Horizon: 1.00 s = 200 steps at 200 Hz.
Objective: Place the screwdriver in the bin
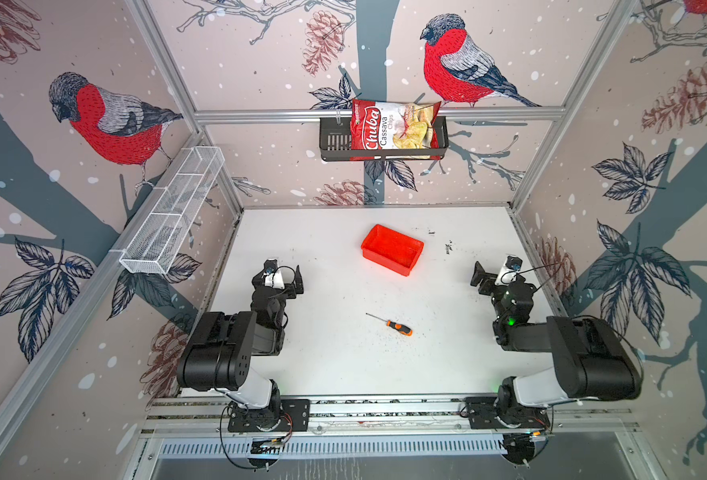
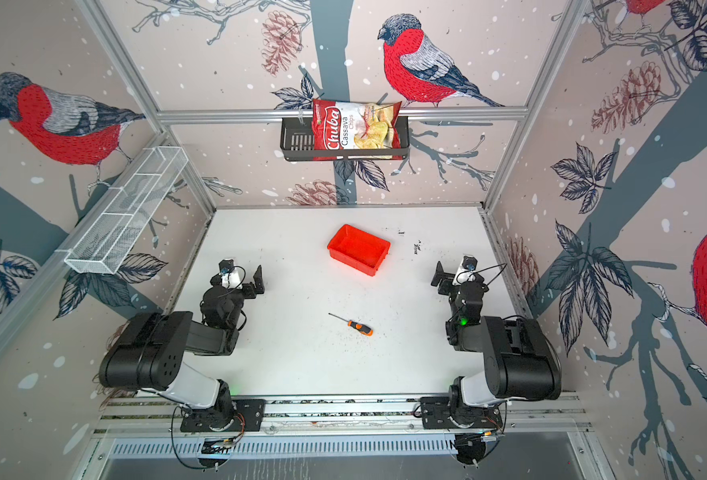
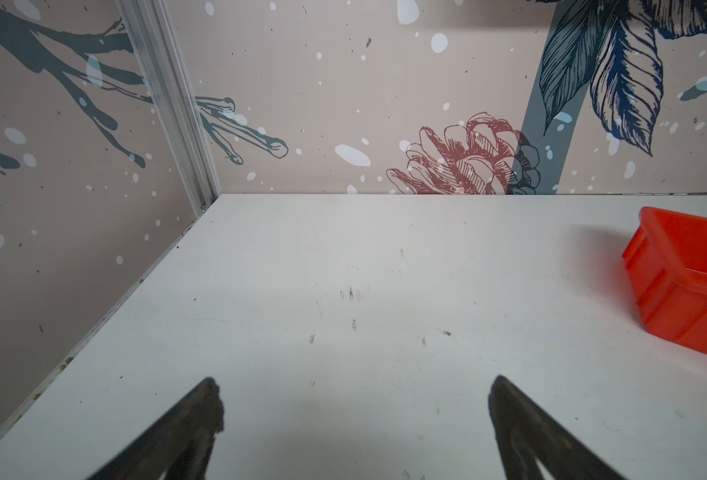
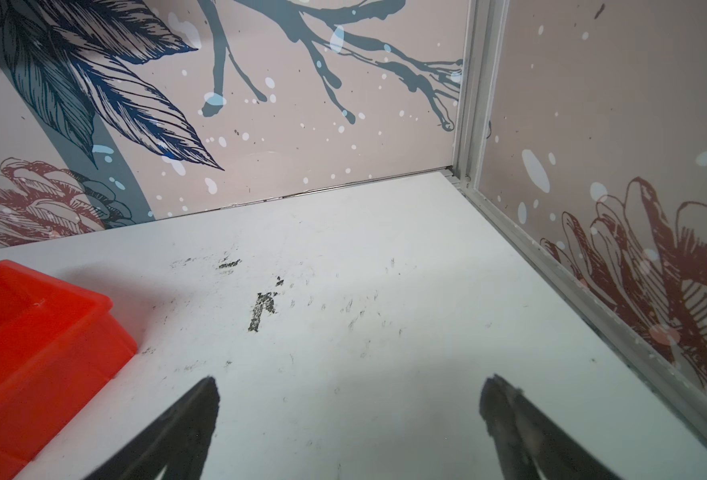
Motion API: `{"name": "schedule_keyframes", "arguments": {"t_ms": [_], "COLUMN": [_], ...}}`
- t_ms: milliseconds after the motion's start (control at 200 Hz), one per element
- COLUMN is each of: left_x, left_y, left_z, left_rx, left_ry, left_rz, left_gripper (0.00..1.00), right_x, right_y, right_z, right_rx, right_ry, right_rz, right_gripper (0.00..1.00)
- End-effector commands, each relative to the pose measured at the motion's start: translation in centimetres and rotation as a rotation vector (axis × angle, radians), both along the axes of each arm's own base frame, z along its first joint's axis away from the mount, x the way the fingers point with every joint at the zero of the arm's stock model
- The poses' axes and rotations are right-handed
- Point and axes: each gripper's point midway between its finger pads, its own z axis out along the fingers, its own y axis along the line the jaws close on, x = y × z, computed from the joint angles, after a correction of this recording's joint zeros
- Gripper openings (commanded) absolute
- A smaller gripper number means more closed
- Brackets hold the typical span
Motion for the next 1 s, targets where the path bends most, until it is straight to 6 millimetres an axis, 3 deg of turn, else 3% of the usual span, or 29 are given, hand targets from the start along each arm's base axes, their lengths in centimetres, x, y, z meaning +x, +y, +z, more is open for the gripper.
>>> {"name": "schedule_keyframes", "arguments": {"t_ms": [0, 170, 470, 776, 996], "left_x": [-0.1, -0.4, -0.3, -3.4, -6.9], "left_y": [-0.6, -1.6, -5.9, -10.9, -14.4], "left_z": [1.2, 2.7, 3.7, 5.5, 5.0], "left_rx": [0.014, 0.032, 0.14, 0.26, 0.324], "left_ry": [-0.029, -0.03, 0.072, 0.045, 0.07], "left_rz": [-0.033, -0.094, -0.293, -0.546, -0.804], "left_gripper": [0.99, 0.99, 0.99, 0.99, 0.99], "right_x": [0.0, -0.2, -1.4, -5.2, -7.9], "right_y": [0.2, 1.7, 6.7, 14.5, 19.5], "right_z": [0.7, 2.1, 4.2, 4.7, 3.7], "right_rx": [-0.022, -0.058, -0.135, -0.147, -0.23], "right_ry": [0.003, 0.014, 0.056, 0.127, 0.207], "right_rz": [0.001, 0.049, 0.175, 0.492, 0.675], "right_gripper": [1.0, 1.0, 1.0, 1.0, 1.0]}}
